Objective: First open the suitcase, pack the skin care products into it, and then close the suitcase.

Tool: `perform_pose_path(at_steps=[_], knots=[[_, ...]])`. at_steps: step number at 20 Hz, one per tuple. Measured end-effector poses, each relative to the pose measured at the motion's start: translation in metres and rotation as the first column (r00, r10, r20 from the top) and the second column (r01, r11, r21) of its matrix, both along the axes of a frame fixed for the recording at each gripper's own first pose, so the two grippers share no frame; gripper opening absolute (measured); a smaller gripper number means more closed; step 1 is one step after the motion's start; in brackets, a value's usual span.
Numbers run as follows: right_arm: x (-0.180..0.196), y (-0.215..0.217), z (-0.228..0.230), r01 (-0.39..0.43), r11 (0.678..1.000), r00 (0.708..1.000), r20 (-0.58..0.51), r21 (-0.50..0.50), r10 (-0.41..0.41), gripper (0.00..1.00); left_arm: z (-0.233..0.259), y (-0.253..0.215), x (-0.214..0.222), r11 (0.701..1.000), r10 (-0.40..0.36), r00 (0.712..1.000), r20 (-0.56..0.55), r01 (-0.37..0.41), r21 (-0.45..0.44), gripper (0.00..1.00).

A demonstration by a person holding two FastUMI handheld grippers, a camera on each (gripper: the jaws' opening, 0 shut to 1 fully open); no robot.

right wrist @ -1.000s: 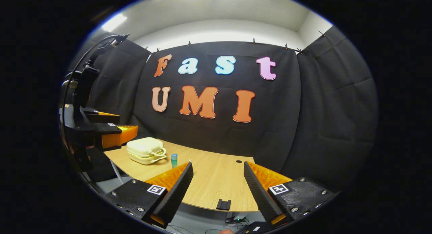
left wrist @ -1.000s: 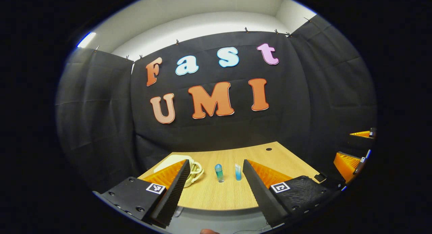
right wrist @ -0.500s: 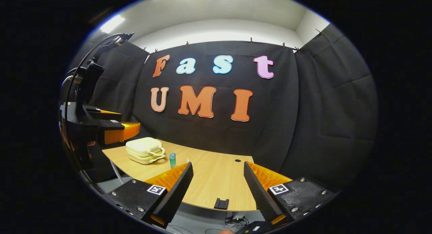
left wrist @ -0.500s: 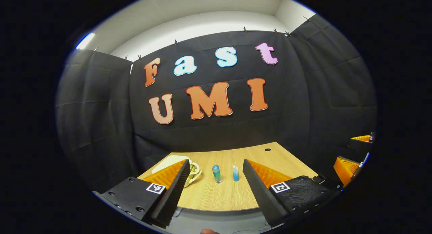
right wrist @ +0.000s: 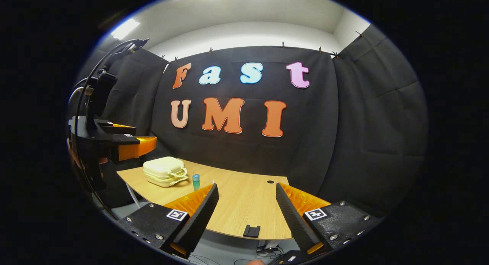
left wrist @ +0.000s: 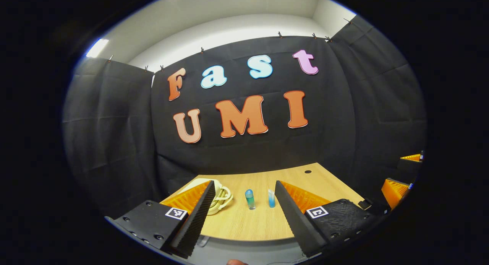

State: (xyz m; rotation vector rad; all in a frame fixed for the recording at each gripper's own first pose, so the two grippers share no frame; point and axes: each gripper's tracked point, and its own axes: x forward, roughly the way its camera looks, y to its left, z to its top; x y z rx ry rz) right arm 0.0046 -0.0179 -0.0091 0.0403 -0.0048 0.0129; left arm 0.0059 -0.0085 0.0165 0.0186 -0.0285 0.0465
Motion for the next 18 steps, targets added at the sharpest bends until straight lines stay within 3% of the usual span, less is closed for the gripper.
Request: perform_pose_path(at_steps=[9,13,14,18], knots=[[0.027,0.024,0.007,-0.066,0.998,0.998,-0.002,-0.009,0.066,0.96,0.006,0.034,-0.005,0.997,0.046,0.995,0.084,-0.051,0.053,0.98],[0.061,0.053,0.012,-0.078,0.997,0.997,0.0,-0.002,0.078,0.95,-0.007,0.058,0.023,0.998,0.013,0.995,0.095,-0.019,0.057,0.97],[0.073,0.06,0.012,-0.068,0.998,0.998,-0.003,0.006,0.068,0.99,-0.01,0.069,0.033,0.998,0.004,0.995,0.104,-0.01,0.06,0.97],[0.119,0.097,0.021,-0.018,0.999,1.0,-0.007,0.046,0.019,0.95,-0.023,0.109,0.082,0.996,-0.054,0.993,0.107,0.046,0.072,0.97]])
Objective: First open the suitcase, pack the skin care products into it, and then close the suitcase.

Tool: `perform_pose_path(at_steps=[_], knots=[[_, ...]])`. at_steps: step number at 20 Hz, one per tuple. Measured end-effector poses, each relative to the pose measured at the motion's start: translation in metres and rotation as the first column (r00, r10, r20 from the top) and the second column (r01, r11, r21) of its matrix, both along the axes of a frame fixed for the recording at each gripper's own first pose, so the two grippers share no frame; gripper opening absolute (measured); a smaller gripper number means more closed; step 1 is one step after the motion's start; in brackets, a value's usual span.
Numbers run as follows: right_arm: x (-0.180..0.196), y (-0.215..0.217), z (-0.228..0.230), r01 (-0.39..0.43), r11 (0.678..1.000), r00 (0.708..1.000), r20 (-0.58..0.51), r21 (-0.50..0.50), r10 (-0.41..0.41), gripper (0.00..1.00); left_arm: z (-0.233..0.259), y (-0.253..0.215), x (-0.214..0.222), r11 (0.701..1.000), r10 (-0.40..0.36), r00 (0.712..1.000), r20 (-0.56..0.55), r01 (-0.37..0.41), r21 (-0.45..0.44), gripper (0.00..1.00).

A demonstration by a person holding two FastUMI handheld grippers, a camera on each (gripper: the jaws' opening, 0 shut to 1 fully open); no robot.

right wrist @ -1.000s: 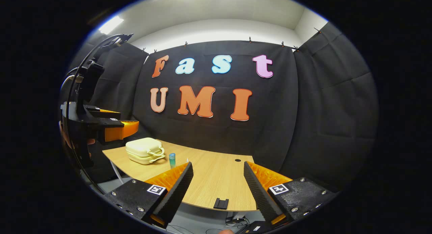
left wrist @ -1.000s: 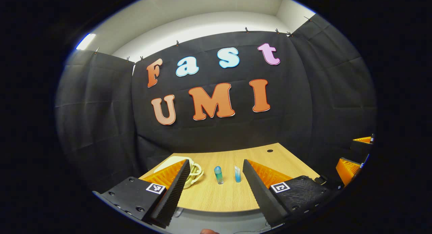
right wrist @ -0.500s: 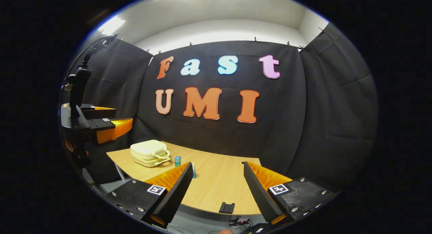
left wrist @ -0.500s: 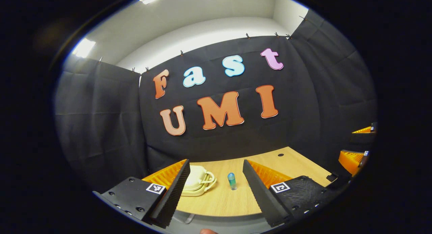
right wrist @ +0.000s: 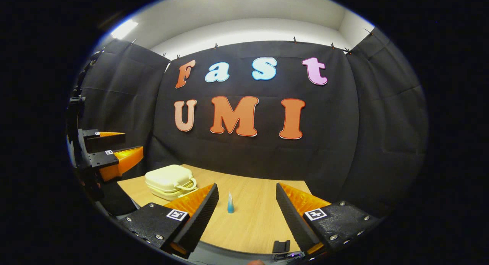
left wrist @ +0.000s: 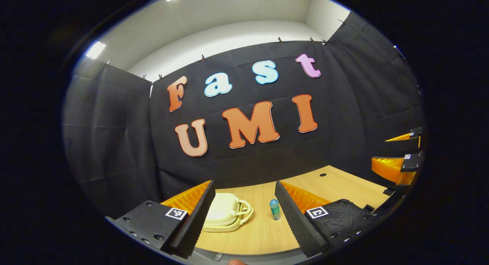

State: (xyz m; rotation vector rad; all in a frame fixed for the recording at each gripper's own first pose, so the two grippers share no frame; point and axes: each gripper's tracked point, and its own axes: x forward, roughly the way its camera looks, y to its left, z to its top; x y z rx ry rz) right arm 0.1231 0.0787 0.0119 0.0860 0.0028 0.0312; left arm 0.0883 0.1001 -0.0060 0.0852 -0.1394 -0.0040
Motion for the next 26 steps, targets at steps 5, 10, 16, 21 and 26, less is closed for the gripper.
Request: perform_pose_path(at_steps=[5,10,16,21,26], knots=[[0.047,0.03,0.003,0.057,0.998,0.998,-0.016,0.021,-0.057,0.95,-0.028,0.044,0.059,0.999,-0.047,0.999,-0.01,0.047,0.026,0.98],[0.067,0.045,-0.003,0.113,0.994,0.992,-0.059,0.009,-0.113,0.95,-0.056,0.064,0.096,0.992,-0.098,0.994,-0.058,0.102,0.071,0.98],[0.091,0.047,-0.011,0.093,0.996,0.99,-0.105,0.011,-0.092,0.96,-0.087,0.061,0.148,0.973,-0.064,0.993,-0.1,0.085,0.215,0.97],[0.126,0.031,-0.02,0.079,0.996,0.992,-0.1,0.028,-0.076,0.95,-0.108,0.048,0.189,0.919,-0.031,0.99,-0.136,0.082,0.386,0.97],[0.15,0.012,-0.024,0.016,1.0,0.995,-0.095,0.027,-0.014,0.96,-0.149,0.045,0.222,0.873,0.032,0.975,-0.218,0.079,0.481,0.98]])
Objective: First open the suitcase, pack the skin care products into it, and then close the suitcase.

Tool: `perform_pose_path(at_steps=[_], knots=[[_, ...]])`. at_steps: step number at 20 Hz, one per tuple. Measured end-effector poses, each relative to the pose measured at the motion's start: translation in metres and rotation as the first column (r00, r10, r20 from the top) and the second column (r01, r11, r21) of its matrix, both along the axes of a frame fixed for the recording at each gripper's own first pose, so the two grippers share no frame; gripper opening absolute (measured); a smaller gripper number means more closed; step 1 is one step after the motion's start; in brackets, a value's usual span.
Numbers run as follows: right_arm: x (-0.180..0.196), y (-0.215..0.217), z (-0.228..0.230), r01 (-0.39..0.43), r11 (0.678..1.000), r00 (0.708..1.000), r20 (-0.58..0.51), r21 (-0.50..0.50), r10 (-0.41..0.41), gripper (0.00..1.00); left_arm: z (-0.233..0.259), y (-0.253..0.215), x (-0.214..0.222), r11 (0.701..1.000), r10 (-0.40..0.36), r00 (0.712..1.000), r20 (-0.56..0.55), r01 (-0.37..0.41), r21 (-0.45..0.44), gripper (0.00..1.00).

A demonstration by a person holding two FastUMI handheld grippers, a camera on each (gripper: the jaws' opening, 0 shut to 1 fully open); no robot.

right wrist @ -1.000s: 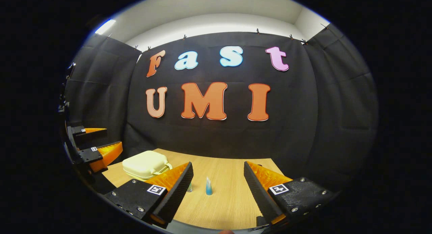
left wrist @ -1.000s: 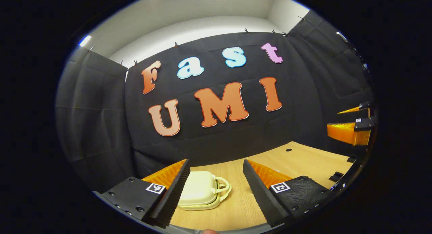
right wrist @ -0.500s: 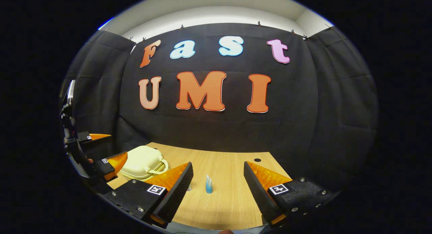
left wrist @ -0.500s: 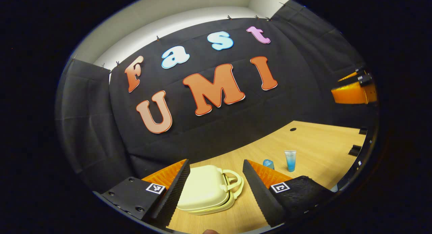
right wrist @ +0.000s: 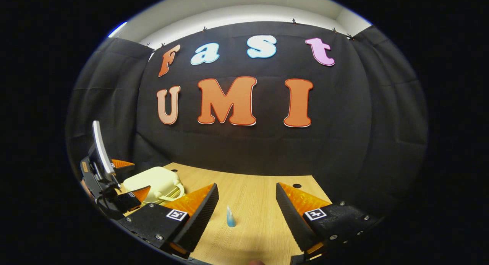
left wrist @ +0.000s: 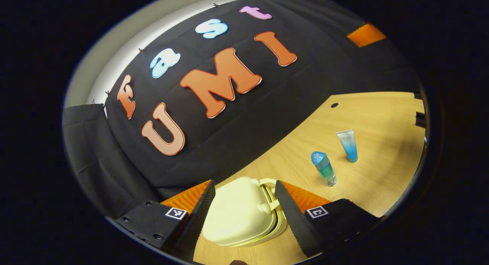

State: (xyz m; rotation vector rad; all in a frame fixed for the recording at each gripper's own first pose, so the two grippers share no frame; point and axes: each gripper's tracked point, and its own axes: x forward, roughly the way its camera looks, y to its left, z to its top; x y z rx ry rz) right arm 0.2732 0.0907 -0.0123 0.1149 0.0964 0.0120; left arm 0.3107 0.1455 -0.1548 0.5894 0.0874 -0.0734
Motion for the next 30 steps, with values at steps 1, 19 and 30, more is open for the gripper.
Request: perform_pose_path(at_steps=[1,19,30], knots=[[0.003,-0.003,-0.001,-0.017,1.0,1.0,0.004,0.005,0.017,0.96,-0.008,-0.002,0.007,1.0,0.005,1.0,-0.012,-0.004,0.023,0.98],[0.031,-0.021,-0.01,0.103,0.995,0.994,-0.036,0.005,-0.103,0.95,-0.12,0.0,0.085,0.931,-0.024,0.973,-0.228,0.105,0.35,0.97],[0.032,-0.022,-0.012,0.161,0.987,0.985,-0.061,-0.013,-0.162,0.95,-0.153,-0.02,0.126,0.838,-0.041,0.961,-0.273,0.181,0.514,0.37]])
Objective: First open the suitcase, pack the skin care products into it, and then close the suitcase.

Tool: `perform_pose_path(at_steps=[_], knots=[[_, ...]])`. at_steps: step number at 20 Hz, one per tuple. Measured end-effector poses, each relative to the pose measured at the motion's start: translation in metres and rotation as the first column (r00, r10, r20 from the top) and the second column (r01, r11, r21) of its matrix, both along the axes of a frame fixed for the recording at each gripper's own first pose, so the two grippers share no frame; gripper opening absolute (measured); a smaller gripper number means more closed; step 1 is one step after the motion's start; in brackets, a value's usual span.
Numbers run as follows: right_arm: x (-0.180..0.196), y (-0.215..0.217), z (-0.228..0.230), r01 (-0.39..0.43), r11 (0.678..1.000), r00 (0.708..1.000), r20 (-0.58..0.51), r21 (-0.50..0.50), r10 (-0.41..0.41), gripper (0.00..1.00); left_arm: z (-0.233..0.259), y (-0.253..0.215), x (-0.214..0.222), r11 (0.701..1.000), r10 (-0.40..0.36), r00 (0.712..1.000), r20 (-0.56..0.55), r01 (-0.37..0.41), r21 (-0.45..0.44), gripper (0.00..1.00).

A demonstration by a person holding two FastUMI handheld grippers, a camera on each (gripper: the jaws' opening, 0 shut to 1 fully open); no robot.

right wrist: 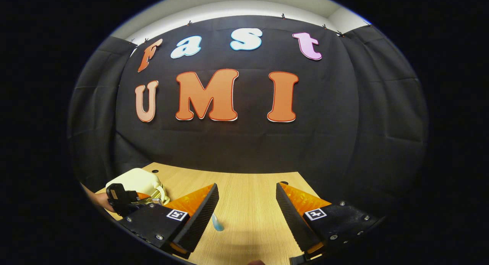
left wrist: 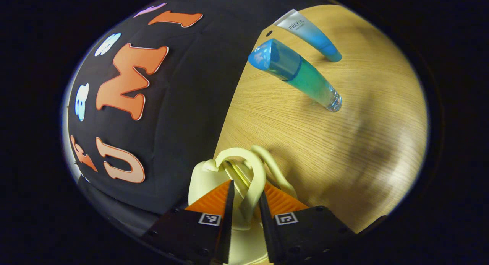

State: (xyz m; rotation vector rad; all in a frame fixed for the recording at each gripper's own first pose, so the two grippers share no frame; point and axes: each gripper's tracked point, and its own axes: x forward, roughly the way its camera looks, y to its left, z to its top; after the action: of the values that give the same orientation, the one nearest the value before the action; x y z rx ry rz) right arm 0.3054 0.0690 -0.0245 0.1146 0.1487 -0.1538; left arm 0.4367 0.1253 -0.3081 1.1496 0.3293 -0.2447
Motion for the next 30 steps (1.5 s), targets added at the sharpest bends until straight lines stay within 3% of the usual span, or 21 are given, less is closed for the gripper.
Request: perform_pose_path(at_steps=[1,2,3,4,11,17,23,27,30], knots=[[0.0,0.0,-0.001,0.0,1.0,1.0,-0.001,-0.004,0.0,0.95,-0.001,0.001,-0.004,1.0,0.006,1.0,-0.008,-0.006,0.002,0.34],[0.0,0.0,-0.001,0.004,1.0,1.0,-0.006,-0.009,-0.004,0.95,-0.002,0.001,-0.005,1.0,0.003,1.0,-0.014,-0.003,-0.007,0.2],[-0.001,0.0,-0.001,0.004,1.0,1.0,-0.008,-0.009,-0.004,0.95,-0.003,0.001,0.011,1.0,0.0,1.0,0.009,0.0,-0.022,0.2],[0.0,0.002,-0.002,0.004,1.0,1.0,-0.01,-0.007,-0.004,0.95,0.008,0.001,0.0,0.999,-0.003,1.0,0.019,0.004,-0.04,0.09],[0.019,0.018,0.003,-0.031,1.0,1.0,-0.003,-0.005,0.031,0.95,0.033,0.008,-0.004,0.955,0.062,0.998,0.029,-0.051,-0.293,0.1],[0.037,0.045,0.007,-0.073,0.997,0.997,-0.002,-0.011,0.073,0.95,0.073,0.03,0.0,0.864,0.144,0.985,0.089,-0.082,-0.496,0.08],[0.051,0.077,0.003,-0.108,0.994,0.994,-0.026,-0.017,0.107,0.95,0.09,0.054,-0.008,0.761,0.261,0.957,0.126,-0.124,-0.637,0.07],[0.063,0.1,0.005,-0.124,0.992,0.992,-0.034,-0.019,0.124,0.96,0.089,0.069,-0.009,0.692,0.346,0.928,0.138,-0.153,-0.705,0.08],[0.07,0.115,0.006,-0.127,0.991,0.991,-0.044,-0.031,0.126,0.95,0.089,0.077,-0.011,0.669,0.387,0.909,0.153,-0.162,-0.725,0.09]])
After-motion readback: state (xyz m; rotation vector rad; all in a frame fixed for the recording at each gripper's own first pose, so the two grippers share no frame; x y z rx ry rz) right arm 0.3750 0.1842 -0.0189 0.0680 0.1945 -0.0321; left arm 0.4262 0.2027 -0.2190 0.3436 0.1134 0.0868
